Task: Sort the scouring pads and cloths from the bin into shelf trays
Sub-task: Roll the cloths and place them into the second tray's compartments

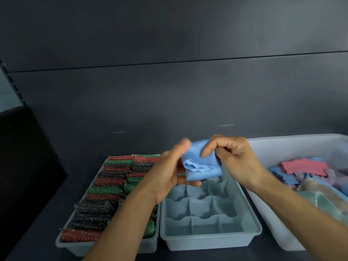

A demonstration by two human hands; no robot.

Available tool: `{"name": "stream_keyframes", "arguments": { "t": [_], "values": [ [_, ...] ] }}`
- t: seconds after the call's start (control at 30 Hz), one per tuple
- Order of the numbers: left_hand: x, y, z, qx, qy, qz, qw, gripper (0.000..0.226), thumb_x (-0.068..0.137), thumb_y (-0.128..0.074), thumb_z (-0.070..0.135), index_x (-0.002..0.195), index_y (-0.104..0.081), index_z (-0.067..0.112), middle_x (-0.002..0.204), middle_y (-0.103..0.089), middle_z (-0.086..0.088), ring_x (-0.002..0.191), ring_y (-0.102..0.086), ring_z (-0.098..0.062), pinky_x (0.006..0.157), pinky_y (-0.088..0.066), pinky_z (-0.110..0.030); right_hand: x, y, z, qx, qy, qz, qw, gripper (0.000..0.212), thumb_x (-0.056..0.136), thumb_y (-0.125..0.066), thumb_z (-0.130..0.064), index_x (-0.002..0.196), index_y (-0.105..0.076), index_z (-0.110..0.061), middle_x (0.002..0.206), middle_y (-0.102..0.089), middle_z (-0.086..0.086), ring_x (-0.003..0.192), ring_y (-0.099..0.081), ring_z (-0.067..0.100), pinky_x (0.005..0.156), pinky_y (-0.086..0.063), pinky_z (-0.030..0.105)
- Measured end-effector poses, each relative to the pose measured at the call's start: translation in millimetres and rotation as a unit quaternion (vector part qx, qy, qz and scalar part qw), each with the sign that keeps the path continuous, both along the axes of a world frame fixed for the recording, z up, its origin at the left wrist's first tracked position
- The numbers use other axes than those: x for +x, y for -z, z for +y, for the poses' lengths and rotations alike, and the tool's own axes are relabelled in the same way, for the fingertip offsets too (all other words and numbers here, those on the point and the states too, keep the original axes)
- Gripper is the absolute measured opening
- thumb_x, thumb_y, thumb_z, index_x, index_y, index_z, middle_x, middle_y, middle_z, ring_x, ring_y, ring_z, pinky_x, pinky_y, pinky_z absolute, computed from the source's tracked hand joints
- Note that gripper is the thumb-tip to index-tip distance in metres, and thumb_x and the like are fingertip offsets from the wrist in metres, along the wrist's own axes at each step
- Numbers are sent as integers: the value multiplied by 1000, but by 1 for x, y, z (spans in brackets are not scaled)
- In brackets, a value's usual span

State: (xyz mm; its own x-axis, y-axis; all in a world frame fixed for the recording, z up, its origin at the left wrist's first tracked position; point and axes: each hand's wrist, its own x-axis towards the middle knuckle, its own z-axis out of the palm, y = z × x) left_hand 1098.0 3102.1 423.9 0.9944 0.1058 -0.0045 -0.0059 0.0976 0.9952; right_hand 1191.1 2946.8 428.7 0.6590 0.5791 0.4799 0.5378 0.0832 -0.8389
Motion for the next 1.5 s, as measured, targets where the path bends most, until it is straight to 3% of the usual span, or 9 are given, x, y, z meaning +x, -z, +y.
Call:
{"name": "stream_keyframes", "arguments": {
  "t": [0.1,0.27,0.37,0.5,0.7,0.87,1.1,1.27,1.5],
  "values": [
    [0,-1,-1,47,-39,-19,998,17,91,-63,16,105,-68,8,84,-74,-6,65,-70,-17,53,-54,-25,0,2,0,28,-1,56,998,49,89,-41,14,68,-71,-20,76,-62,19,65,-52,31,62,-42,40],
    [4,9,-2,140,-131,-116,975,7,92,-64,13,100,-65,12,69,-71,-8,44,-59,-20,43,-50,-29,6,6,-1,-7,-65,253,965,33,87,-53,-46,109,-61,-22,91,-68,4,73,-63,19,55,-47,30],
    [7,13,-5,152,-139,-143,968,9,92,-65,13,100,-61,11,68,-69,-9,40,-54,-19,40,-45,-28,7,9,-1,-48,-92,212,972,19,87,-67,-20,104,-64,-14,77,-64,10,54,-55,19,46,-41,28],
    [16,7,0,-4,-47,-145,988,15,90,-58,6,101,-66,13,67,-63,-7,49,-56,-18,46,-47,-27,16,3,-3,65,-160,280,944,20,79,-63,0,88,-71,-16,63,-57,6,42,-44,14,41,-36,20],
    [47,-7,5,-56,27,-53,997,28,98,-41,16,87,-67,10,81,-62,-12,60,-60,-21,57,-55,-31,45,-12,-14,20,-167,358,918,22,77,-48,-15,81,-70,-12,70,-59,10,54,-51,21,50,-44,29],
    [85,11,12,131,39,-10,991,12,92,-62,4,94,-53,12,87,-61,-11,71,-64,-21,68,-56,-30,75,3,-16,-150,-26,105,983,24,86,-57,5,98,-59,-16,77,-57,4,64,-49,14,58,-42,22],
    [145,48,18,327,51,-53,942,19,80,-77,9,97,-70,6,78,-68,1,65,-59,-3,64,-48,-20,122,41,-1,-292,52,-57,953,39,79,-62,-1,105,-46,-24,80,-61,-1,61,-48,6,63,-43,25],
    [171,88,17,408,28,-47,911,13,77,-73,18,88,-70,14,78,-72,-2,69,-67,-13,69,-58,-37,138,59,4,-395,92,-166,899,51,78,-69,-14,122,-44,-23,98,-65,-5,90,-59,21,83,-45,30],
    [184,109,6,632,-47,-36,772,17,82,-67,31,99,-69,27,93,-73,2,88,-65,-22,74,-51,-34,149,46,-11,-318,149,-140,926,49,85,-66,-19,130,-48,-26,103,-61,-11,105,-54,15,99,-41,37]
  ]
}}
